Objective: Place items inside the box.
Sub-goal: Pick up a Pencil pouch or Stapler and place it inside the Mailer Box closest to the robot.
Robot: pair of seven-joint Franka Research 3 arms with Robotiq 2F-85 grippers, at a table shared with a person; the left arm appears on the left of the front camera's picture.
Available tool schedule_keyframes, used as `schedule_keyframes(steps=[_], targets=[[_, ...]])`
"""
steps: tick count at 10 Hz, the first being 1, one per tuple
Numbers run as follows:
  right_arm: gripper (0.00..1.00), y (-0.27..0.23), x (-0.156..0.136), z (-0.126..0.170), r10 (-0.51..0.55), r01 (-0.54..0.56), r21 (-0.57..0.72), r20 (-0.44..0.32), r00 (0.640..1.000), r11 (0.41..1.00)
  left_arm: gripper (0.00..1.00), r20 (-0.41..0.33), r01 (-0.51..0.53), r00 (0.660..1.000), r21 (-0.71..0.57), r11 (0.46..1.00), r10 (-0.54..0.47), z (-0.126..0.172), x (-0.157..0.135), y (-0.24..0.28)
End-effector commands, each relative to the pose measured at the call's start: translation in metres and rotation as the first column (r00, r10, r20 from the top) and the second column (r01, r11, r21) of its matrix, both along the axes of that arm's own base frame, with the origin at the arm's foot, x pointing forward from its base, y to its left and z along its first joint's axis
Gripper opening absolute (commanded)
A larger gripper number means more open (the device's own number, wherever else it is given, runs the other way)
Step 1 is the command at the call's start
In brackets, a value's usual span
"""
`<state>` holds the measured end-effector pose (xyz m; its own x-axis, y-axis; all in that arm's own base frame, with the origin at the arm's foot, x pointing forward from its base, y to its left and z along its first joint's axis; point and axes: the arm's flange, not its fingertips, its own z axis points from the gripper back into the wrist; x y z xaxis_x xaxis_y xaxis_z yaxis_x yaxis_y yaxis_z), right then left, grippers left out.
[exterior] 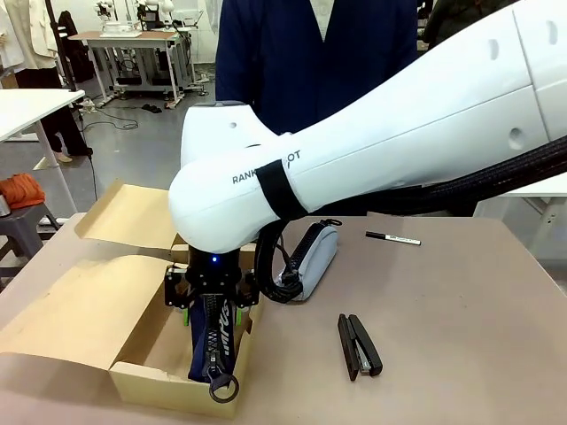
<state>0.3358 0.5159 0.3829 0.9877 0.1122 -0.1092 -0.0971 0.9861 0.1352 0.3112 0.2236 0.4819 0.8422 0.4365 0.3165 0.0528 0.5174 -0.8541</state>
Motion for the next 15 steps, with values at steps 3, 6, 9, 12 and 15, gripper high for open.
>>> schedule_keyframes(steps=[3,6,9,12,15], targets=[[1.00,-0.042,-0.011,0.039,0.009,-0.009,0.098,-0.007,1.000,0.995,1.00,0.021,0.006,1.000,0.000,1.000,-0.006,0.001,-0.002,-0.001],[1.00,-0.023,-0.006,0.042,0.008,-0.006,0.087,-0.023,1.000,0.996,1.00,0.021,0.006,1.000,0.000,1.000,-0.006,0.001,-0.002,-0.001],[1.00,-0.041,-0.021,0.071,0.128,-0.107,0.171,-0.112,0.986,0.979,1.00,0.021,0.006,1.000,0.000,1.000,-0.006,0.001,-0.002,-0.001],[1.00,-0.074,-0.028,0.082,0.130,-0.086,0.185,-0.240,0.962,0.979,1.00,0.021,0.006,1.000,0.000,1.000,-0.006,0.001,-0.002,-0.001],[1.00,-0.095,-0.031,0.088,0.076,-0.028,0.188,-0.253,0.965,0.982,1.00,0.021,0.006,1.000,0.000,1.000,-0.006,0.001,-0.002,-0.001]])
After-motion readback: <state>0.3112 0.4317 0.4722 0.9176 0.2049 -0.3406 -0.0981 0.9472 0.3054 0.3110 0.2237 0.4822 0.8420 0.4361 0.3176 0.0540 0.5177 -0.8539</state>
